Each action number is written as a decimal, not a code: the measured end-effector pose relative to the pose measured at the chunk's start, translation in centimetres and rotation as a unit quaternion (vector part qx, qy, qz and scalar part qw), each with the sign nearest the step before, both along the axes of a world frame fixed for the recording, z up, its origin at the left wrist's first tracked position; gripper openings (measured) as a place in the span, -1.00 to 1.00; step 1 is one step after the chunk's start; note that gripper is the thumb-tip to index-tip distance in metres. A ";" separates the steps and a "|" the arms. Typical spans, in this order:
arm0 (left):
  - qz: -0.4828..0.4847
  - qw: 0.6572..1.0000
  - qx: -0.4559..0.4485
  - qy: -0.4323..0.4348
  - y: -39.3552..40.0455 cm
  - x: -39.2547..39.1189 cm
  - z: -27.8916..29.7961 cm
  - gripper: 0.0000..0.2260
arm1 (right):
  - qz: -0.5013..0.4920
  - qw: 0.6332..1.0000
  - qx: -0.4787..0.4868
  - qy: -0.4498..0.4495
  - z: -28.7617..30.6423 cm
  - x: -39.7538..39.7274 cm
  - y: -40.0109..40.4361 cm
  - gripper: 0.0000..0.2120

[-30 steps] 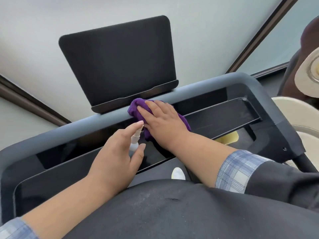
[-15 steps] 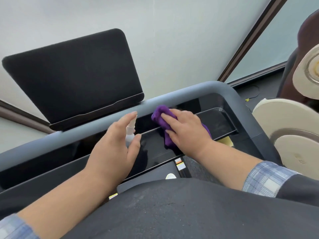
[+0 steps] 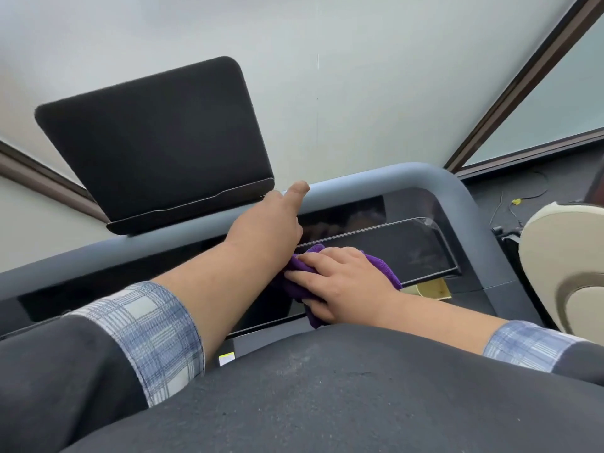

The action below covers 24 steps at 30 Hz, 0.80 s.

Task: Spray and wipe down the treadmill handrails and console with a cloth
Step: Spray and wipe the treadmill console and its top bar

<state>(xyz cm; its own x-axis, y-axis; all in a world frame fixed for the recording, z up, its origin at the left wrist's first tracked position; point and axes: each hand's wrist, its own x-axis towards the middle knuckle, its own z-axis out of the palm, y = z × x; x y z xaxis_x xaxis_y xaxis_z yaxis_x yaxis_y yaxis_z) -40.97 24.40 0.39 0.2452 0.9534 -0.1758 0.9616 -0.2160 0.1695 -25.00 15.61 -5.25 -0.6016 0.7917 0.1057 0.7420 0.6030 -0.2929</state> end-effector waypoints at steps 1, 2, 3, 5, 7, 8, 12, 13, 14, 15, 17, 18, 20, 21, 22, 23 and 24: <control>0.003 1.000 -0.005 0.002 0.1 -0.2 -0.2 -0.57 | 0.003 1.000 0.005 0.005 0.0 0.1 0.1 -0.53; 0.012 1.000 -0.006 0.008 0.0 -0.5 -0.3 -0.55 | 0.007 1.000 0.010 0.009 0.0 0.2 0.1 -0.52; 0.027 1.000 -0.002 0.006 -0.2 -0.8 -0.4 -0.53 | 0.011 1.000 0.015 0.011 0.0 0.2 0.2 -0.52; 0.054 0.998 0.011 -0.024 -0.9 -1.6 -0.3 -0.52 | 0.015 0.999 0.025 0.014 0.0 0.3 0.2 -0.52; 0.060 0.995 0.019 -0.074 -1.8 -2.7 -0.1 -0.54 | 0.016 0.999 0.032 0.016 0.1 0.2 0.1 -0.53; 0.064 0.993 0.020 -0.096 -2.3 -3.6 -0.1 -0.54 | 0.020 0.999 0.034 0.014 0.2 0.1 0.2 -0.54; 0.124 0.986 0.033 -0.107 -5.4 -8.0 0.1 -0.48 | 0.061 0.998 0.035 0.010 0.5 -1.6 0.4 -0.55; 0.144 0.985 0.038 -0.091 -6.3 -9.3 0.1 -0.47 | 0.074 0.997 0.032 0.013 0.7 -2.4 0.5 -0.54; 0.165 0.983 0.042 -0.070 -7.1 -10.6 0.1 -0.45 | 0.088 0.996 0.030 0.015 0.8 -3.4 0.7 -0.53; 0.186 0.980 0.045 -0.055 -7.9 -11.8 0.2 -0.44 | 0.103 0.994 0.029 0.015 1.0 -4.4 0.8 -0.53; 0.220 0.973 0.051 -0.056 -8.9 -13.9 0.4 -0.45 | 0.132 0.991 0.034 0.018 1.3 -6.6 1.2 -0.53; 0.233 0.969 0.054 -0.062 -9.2 -14.8 0.7 -0.46 | 0.144 0.989 0.041 0.021 1.5 -7.7 1.4 -0.53; 0.255 0.962 0.060 -0.074 -9.4 -16.8 1.1 -0.50 | 0.163 0.984 0.060 0.030 1.8 -9.9 1.5 -0.52; 0.265 0.959 0.061 -0.076 -9.2 -17.8 1.3 -0.51 | 0.173 0.982 0.067 0.032 1.8 -10.9 1.5 -0.52; 0.274 0.957 0.057 -0.074 -8.9 -18.9 1.5 -0.53 | 0.181 0.980 0.070 0.032 1.7 -11.8 1.4 -0.52; 0.282 0.956 0.049 -0.070 -8.7 -19.9 1.6 -0.54 | 0.188 0.979 0.069 0.034 1.6 -12.6 1.3 -0.52; 0.289 0.954 0.043 -0.067 -8.4 -20.7 1.6 -0.55 | 0.192 0.979 0.066 0.035 1.3 -13.3 1.2 -0.52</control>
<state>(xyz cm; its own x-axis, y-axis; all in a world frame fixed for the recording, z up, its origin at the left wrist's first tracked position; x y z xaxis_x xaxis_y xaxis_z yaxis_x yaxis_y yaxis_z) -61.67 15.98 2.00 -0.3117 0.9455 -0.0947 0.8954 0.3256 0.3039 -38.31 16.77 -3.95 -0.8399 0.4857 0.2422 0.4347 0.8692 -0.2357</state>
